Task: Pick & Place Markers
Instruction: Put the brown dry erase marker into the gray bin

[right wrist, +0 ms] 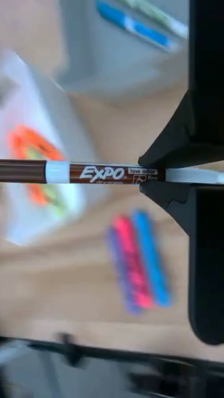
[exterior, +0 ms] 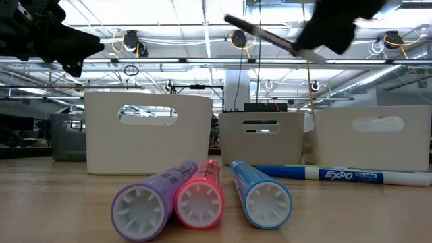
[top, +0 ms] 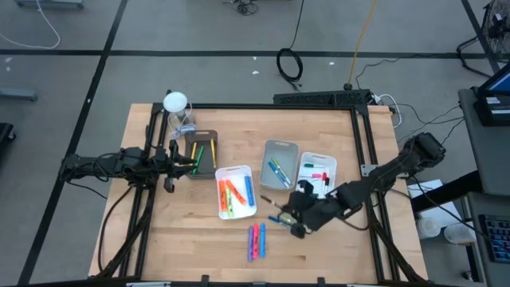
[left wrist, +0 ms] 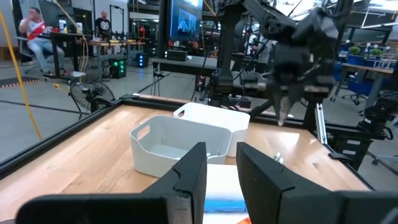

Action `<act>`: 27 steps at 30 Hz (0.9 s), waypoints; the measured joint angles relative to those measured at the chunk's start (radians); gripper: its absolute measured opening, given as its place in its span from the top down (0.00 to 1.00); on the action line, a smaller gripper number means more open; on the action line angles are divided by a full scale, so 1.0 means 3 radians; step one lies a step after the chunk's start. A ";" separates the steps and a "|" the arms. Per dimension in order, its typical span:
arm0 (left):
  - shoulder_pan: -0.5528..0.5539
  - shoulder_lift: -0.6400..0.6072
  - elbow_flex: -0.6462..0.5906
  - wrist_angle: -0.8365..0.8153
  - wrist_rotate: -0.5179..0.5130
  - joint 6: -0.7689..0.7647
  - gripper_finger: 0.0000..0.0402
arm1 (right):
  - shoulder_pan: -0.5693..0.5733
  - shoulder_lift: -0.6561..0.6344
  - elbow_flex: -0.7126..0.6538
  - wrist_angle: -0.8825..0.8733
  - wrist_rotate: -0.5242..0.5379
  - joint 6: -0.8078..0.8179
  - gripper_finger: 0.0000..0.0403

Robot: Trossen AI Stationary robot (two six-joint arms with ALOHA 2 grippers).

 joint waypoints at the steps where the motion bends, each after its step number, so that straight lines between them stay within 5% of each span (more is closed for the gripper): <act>1: 0.0000 0.0000 0.0000 0.0001 0.0000 0.0000 0.78 | -0.0036 -0.0020 0.0000 0.0078 0.0117 -0.0004 0.97; 5: 0.0000 0.0000 0.0000 0.0001 0.0000 -0.0001 0.78 | -0.0253 -0.0058 -0.0001 0.0443 0.0470 0.0175 0.97; 14: 0.0000 0.0000 0.0000 -0.0002 0.0000 -0.0001 0.78 | -0.0947 -0.0056 -0.0001 0.0172 0.0463 0.0641 0.97; 20: 0.0000 0.0001 0.0000 0.0000 0.0000 0.0000 0.78 | -0.1259 -0.0054 -0.0009 -0.0121 -0.0110 0.0721 0.97; 27: 0.0000 0.0000 0.0000 -0.0002 0.0000 0.0000 0.78 | -0.1296 -0.0054 -0.0139 -0.0146 -0.0138 0.0724 0.95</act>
